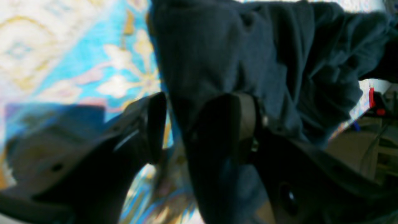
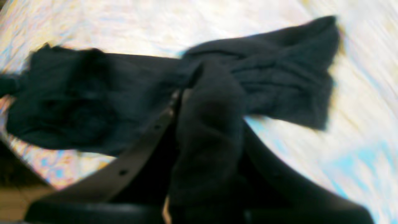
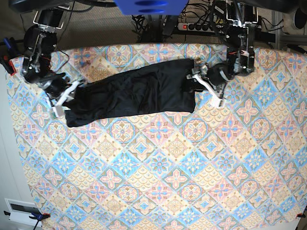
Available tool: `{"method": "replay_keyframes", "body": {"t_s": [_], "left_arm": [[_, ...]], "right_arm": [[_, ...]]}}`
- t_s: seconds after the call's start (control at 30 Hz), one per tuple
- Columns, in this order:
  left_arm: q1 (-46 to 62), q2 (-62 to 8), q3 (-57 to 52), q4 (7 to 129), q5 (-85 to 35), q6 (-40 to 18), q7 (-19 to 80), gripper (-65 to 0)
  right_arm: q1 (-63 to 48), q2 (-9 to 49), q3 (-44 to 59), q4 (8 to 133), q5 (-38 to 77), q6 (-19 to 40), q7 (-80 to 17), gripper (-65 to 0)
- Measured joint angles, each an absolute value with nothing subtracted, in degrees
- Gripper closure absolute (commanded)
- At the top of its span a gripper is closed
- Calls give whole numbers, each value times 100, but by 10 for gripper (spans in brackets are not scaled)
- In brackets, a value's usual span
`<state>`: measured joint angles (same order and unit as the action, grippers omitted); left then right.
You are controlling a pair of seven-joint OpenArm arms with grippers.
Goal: Layout the t-shirt on the table in an organized manner, then fold the t-shirt properly
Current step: 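Fold the strip in half, bringing the left gripper's end toward the right gripper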
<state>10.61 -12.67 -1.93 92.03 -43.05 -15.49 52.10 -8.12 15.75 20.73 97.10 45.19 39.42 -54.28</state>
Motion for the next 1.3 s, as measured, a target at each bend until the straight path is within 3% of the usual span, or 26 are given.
{"method": "replay_keyframes", "body": {"t_s": [0.2, 0.43, 0.7, 0.83, 1.03, 1.3], "left_arm": [[786, -1208, 379, 8801, -4272, -1612, 4847, -307], [799, -1155, 344, 8799, -4237, -1612, 4775, -307], [845, -1142, 340, 8829, -4248, -1608, 4737, -307], [910, -1144, 338, 8984, -4250, -1566, 4807, -307], [1461, -1525, -231, 9644, -4882, -1503, 4995, -307], [1514, -1669, -1741, 9679, -5902, -1505, 5752, -307]], "right_arm": [[-788, 1361, 1120, 10578, 4523, 3962, -5406, 0], [-825, 777, 198, 10656, 4327, 3948, -5417, 0], [-698, 534, -1708, 10696, 1966, 3981, -5472, -1], [-478, 154, -2314, 10694, 563, 3990, -5290, -54], [-285, 161, -2506, 10683, -150, 3964, -4816, -140], [-322, 165, -2421, 10761, -150, 3992, -4842, -142]]}}
